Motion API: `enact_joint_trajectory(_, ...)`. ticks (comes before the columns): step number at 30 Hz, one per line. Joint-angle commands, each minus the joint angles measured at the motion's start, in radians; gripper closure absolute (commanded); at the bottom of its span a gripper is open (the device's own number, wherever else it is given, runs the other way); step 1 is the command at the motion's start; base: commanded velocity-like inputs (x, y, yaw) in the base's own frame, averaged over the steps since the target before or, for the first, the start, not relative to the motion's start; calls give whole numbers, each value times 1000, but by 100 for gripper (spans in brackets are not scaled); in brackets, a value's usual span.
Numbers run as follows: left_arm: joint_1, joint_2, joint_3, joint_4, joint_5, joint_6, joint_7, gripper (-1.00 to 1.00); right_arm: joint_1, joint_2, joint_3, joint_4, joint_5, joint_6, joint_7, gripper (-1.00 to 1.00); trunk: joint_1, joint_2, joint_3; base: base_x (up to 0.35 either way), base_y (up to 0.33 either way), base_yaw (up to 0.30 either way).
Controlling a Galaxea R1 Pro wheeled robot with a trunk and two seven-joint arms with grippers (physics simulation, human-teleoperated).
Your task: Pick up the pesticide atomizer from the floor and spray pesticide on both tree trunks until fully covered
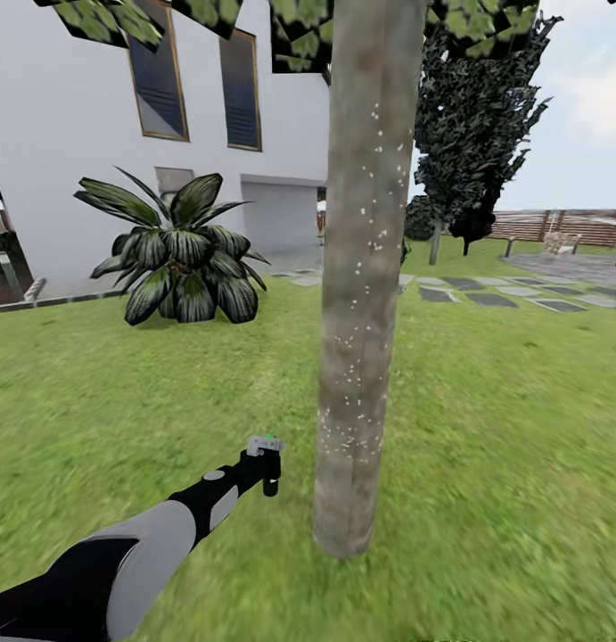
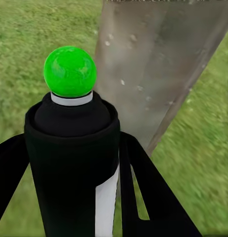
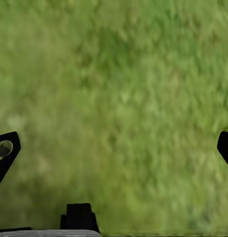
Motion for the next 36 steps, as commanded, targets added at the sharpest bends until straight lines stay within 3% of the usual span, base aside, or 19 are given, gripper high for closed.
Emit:
enact_joint_trajectory(1,0,0,9,0,-9,-3,-2,100,-1,1,8,10,6,-1,-9,-100,0,-1,-1,98,350,-286)
enact_joint_trajectory(12,1,0,12,0,-4,-3,2,100,-1,1,9,24,6,-4,-9,-100,0,-1,-1,142,340,-293)
enact_joint_trajectory(20,1,-1,13,0,-4,-4,2,100,-1,1,9,23,6,-4,-8,-100,0,-1,-5,49,343,-142)
enact_joint_trajectory(36,1,-1,14,0,-4,-4,2,100,-1,1,9,24,6,-3,-8,-100,0,-1,-24,-174,283,-197)
